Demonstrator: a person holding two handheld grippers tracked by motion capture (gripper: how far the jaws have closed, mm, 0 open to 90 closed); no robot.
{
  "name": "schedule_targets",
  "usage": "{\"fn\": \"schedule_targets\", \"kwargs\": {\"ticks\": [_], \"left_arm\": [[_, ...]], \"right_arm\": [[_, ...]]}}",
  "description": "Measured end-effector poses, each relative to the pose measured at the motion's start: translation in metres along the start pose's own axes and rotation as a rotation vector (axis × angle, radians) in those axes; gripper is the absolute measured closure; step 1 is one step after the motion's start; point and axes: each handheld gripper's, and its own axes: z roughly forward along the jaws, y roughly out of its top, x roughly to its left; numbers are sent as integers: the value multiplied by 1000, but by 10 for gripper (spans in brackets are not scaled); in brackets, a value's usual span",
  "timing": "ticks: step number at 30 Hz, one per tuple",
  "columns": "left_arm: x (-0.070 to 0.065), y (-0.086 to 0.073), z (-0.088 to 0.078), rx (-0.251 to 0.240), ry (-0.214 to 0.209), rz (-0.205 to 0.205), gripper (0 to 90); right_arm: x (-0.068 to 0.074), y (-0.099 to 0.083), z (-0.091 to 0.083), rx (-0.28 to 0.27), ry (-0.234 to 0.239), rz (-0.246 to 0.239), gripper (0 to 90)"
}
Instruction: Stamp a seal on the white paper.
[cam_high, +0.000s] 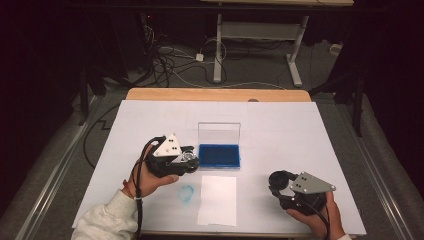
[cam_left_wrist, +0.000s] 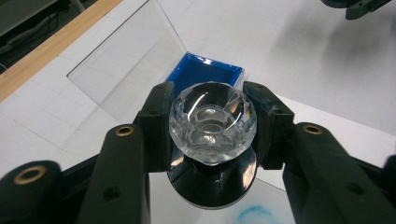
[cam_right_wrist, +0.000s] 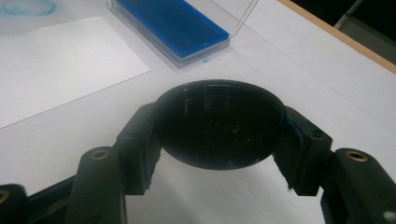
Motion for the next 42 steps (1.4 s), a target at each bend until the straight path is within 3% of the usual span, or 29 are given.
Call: {"fn": "schedule_targets", "kwargs": {"ticks": [11, 25, 42], "left_arm": [[-5, 6, 0, -16, -26, 9, 547], [-22, 21, 10, -27, -80, 49, 547], [-44, 25, 30, 3, -149, 100, 547]], "right_arm": [[0, -1, 1, 5, 4, 0, 387], [3, 0, 2, 9, 6, -12, 386], [3, -1, 3, 16, 8, -16, 386]]}}
